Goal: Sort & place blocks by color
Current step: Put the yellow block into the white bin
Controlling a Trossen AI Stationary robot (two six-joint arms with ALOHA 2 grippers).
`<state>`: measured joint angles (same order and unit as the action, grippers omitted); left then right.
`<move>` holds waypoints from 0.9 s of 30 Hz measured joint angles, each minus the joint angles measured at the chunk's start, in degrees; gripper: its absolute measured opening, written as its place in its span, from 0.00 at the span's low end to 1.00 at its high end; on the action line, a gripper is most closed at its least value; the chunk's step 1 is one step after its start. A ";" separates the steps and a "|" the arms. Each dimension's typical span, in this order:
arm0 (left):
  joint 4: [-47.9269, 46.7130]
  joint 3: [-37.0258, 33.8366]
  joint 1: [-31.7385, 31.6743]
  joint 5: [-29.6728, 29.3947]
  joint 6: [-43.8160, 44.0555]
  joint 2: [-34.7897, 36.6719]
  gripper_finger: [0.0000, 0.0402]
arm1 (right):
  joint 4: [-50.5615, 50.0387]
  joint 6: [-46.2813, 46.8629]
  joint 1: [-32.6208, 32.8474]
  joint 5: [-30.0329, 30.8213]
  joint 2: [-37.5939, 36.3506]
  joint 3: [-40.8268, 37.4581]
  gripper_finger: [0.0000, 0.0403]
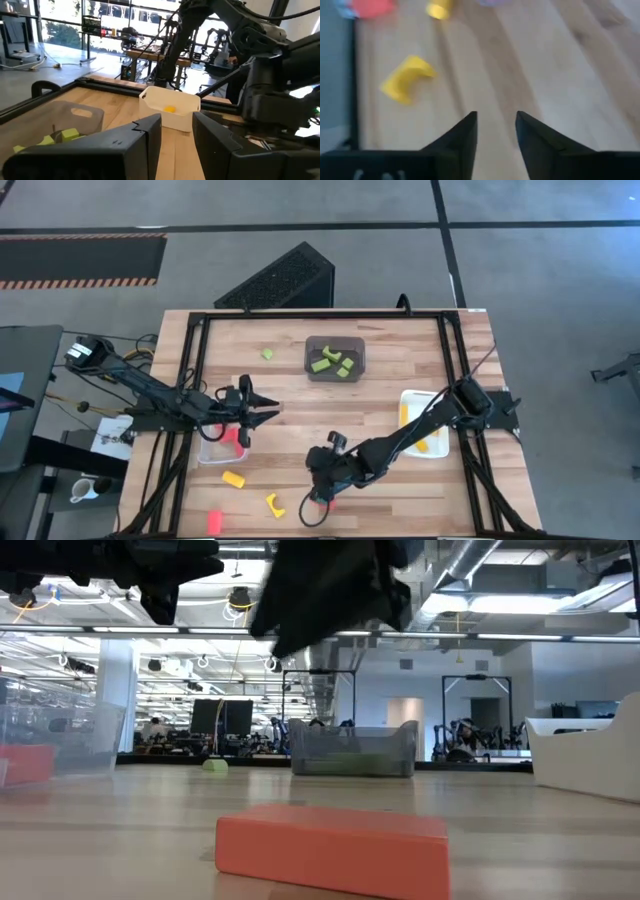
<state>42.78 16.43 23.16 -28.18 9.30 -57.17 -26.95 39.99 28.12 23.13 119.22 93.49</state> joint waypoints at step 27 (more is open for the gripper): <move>-3.80 -0.02 0.02 6.63 2.07 0.02 0.24 | 24.85 -8.35 2.18 -2.31 7.79 6.43 0.63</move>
<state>38.99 16.40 23.18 -21.55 11.37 -57.15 -2.11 31.64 30.30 20.82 127.01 99.93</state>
